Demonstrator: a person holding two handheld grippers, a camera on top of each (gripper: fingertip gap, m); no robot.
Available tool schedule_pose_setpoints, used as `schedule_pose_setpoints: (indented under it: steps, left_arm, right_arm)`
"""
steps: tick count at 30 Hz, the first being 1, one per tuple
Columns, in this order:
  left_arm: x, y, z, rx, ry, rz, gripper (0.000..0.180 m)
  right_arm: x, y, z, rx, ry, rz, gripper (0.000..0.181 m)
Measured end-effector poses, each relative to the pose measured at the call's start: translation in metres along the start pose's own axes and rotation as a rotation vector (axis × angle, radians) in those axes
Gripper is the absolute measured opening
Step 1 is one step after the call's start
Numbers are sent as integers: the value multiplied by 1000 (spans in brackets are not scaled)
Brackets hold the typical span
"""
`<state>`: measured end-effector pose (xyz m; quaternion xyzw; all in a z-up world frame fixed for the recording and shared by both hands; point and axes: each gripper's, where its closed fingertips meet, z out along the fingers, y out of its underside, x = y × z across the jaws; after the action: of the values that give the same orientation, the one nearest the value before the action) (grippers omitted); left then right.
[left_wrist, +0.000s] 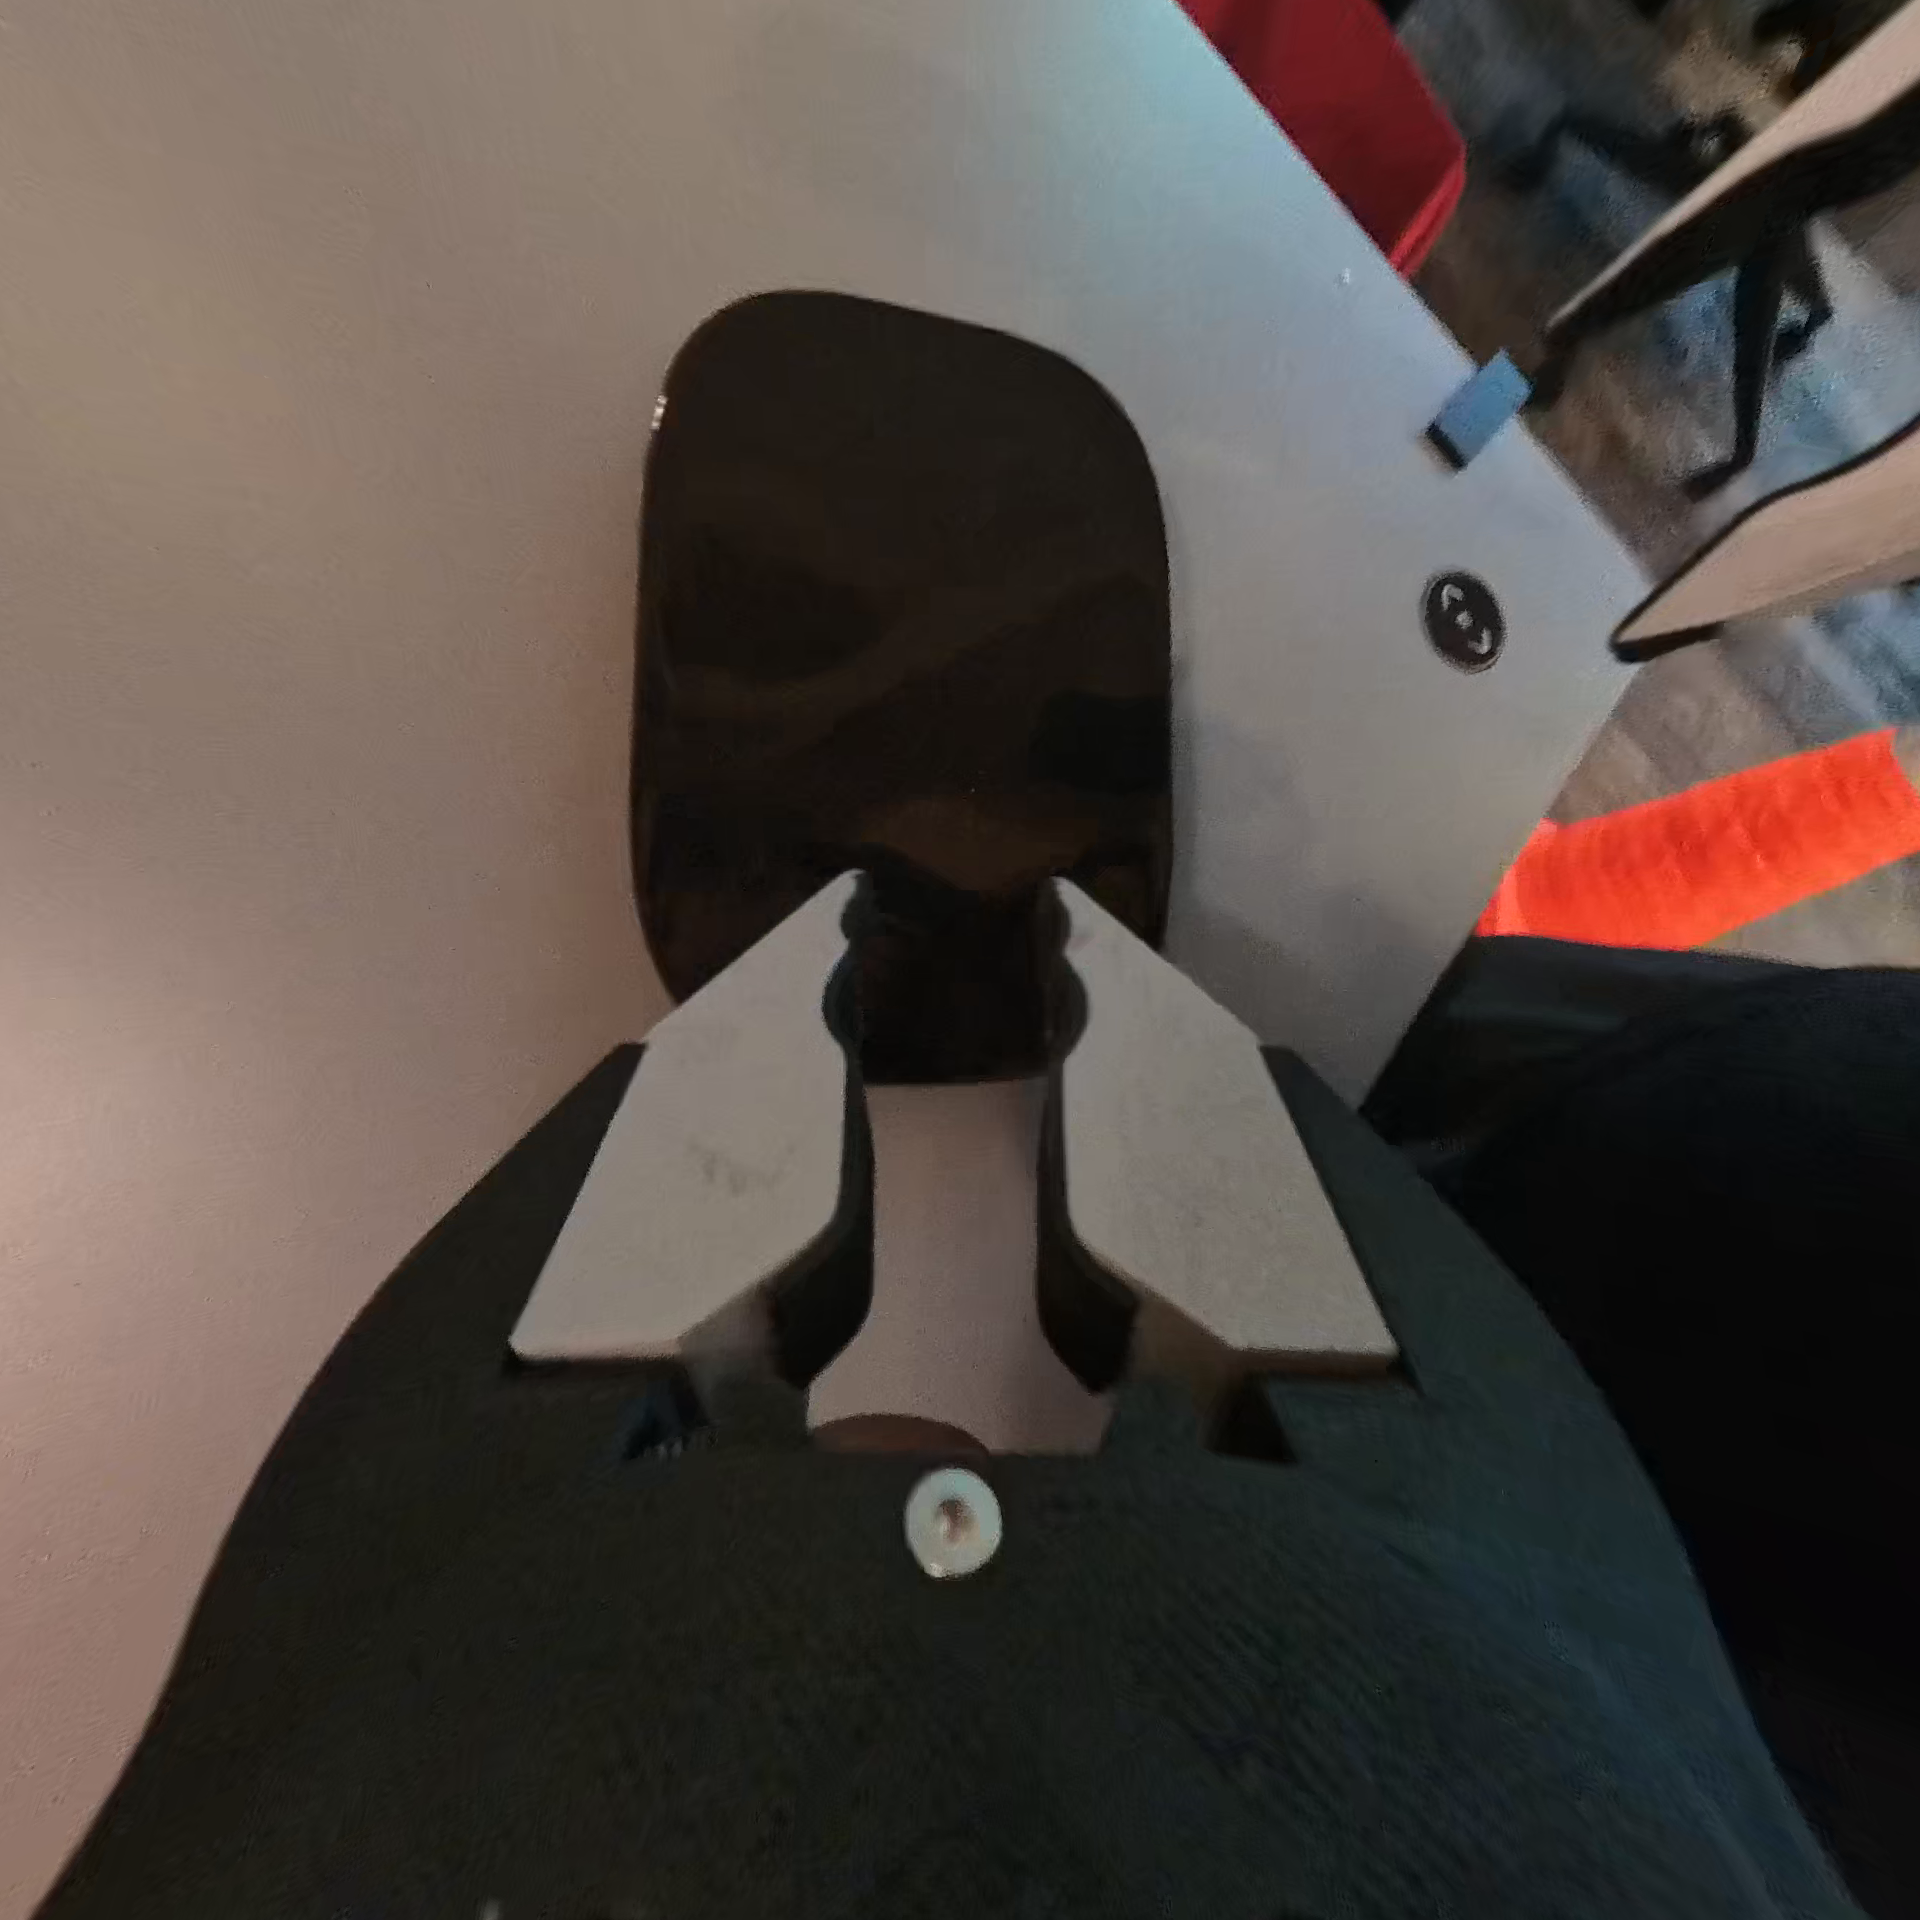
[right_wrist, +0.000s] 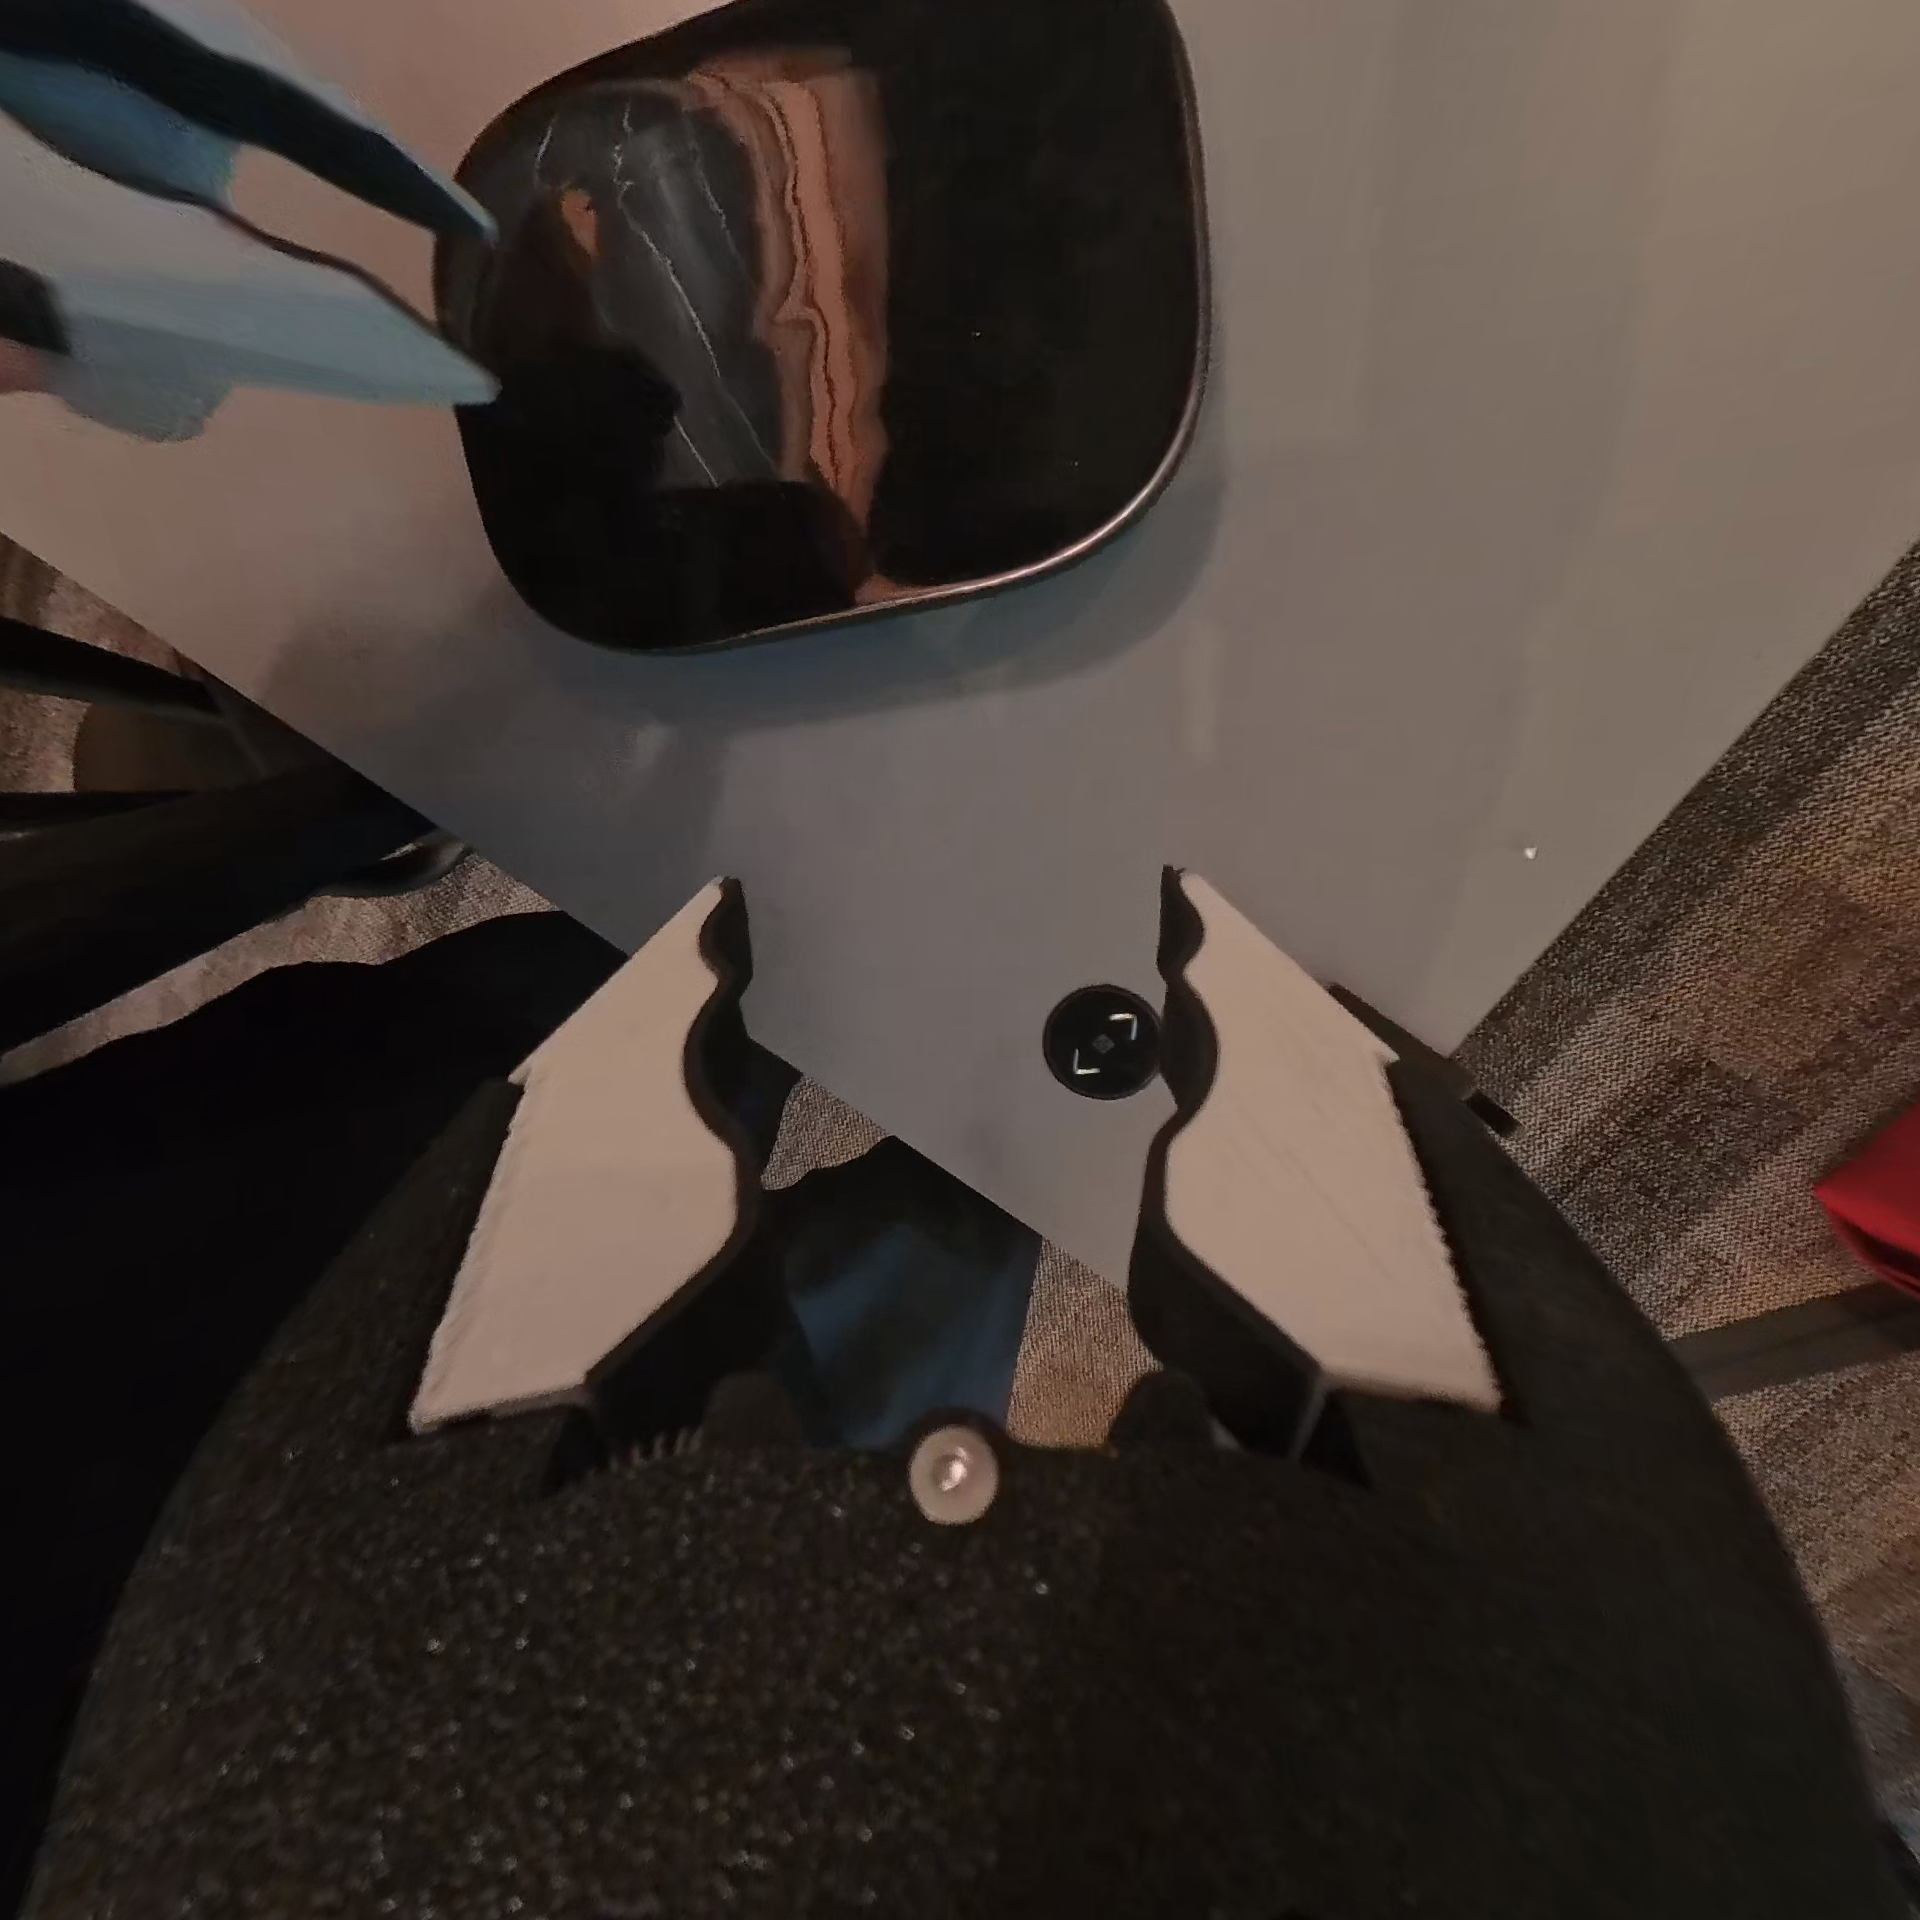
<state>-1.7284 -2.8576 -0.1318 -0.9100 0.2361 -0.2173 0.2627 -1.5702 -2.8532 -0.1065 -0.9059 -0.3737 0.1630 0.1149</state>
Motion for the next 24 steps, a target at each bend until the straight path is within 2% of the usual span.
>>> schedule_pose_setpoints:
  steps: [1,2,3,4,6,8,10,15,17,20,22,24]
  left_arm:
    - [-2,2,7,-25,-15,37,19]
    - [-6,10,16,-72,-37,81,0]
    - [-11,25,26,-158,-57,103,0]
    - [-10,17,27,-109,-35,84,0]
    - [-13,13,23,-119,-28,14,0]
    - [-24,3,16,-49,-118,81,0]
    - [-22,24,24,-178,-89,112,0]
    - [-23,22,24,-168,-83,124,0]
    - [-6,25,27,-199,32,113,0]
    - [62,48,29,-358,428,-29,0]
    - [77,48,34,-320,438,10,0]
    - [84,36,33,-222,408,43,0]
  right_arm:
    - [-2,0,0,0,-3,-3,78]
    - [-3,0,0,1,-6,-5,78]
    - [-3,0,0,1,-7,-5,78]
    - [-5,-1,0,-1,-7,-6,78]
    - [-5,0,0,1,-3,-9,78]
    - [-6,-1,-1,9,-6,-6,78]
    - [-6,1,-1,5,-17,8,78]
    - [-9,5,5,-2,-24,6,78]
    - [-11,2,6,-4,-31,3,78]
    - [-12,3,10,-12,-25,-13,78]
    - [-12,1,11,-5,-22,-19,77]
    - [-13,-1,9,10,-28,-19,74]
